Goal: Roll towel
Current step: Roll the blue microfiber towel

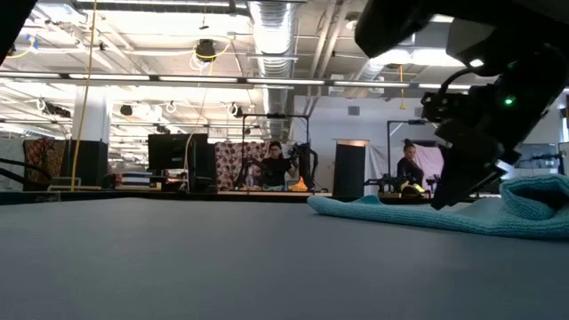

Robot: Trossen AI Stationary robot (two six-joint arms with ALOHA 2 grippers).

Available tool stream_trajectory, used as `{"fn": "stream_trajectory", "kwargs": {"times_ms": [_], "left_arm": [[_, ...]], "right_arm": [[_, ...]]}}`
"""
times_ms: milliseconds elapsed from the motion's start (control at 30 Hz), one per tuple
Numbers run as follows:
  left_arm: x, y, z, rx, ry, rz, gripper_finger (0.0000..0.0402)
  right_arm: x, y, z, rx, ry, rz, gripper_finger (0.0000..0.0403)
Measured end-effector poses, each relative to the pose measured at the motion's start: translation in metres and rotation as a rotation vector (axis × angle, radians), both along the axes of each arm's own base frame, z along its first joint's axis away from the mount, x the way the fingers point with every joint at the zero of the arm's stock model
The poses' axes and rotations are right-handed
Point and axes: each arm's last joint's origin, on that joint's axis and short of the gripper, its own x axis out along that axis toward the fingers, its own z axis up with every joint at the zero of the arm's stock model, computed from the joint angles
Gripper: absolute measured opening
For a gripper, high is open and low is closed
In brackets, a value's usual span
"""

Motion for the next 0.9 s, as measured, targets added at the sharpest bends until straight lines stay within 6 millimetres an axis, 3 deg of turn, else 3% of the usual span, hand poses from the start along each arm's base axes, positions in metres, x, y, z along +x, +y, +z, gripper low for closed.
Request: {"fn": "stream_trajectory", "kwargs": {"times_ms": [200,567,733,900], "left_arm": [[-0.009,-0.007,0.006,0.062,-0.025,0.085,0.0139],[-0.009,-0.007,0.005,0.074,-0.023,0.086,0.0139],[-0.009,-0.008,0.005,0.073,-0.025,0.085,0.0139],[-0.009,-0.008,0.006,0.073,-0.034,0.080,0.0139]], "right_arm": [[-0.013,0.001,0.002,-0.017,0.077,-0.021,0.0265],[-0.057,0.015,0.018,-0.003,0.143,-0.121,0.0265],[-0.070,0.023,0.025,0.020,0.069,-0.178,0.0265],[-0.068,0.021,0.031,0.029,-0.039,-0.228,0.0265]]}}
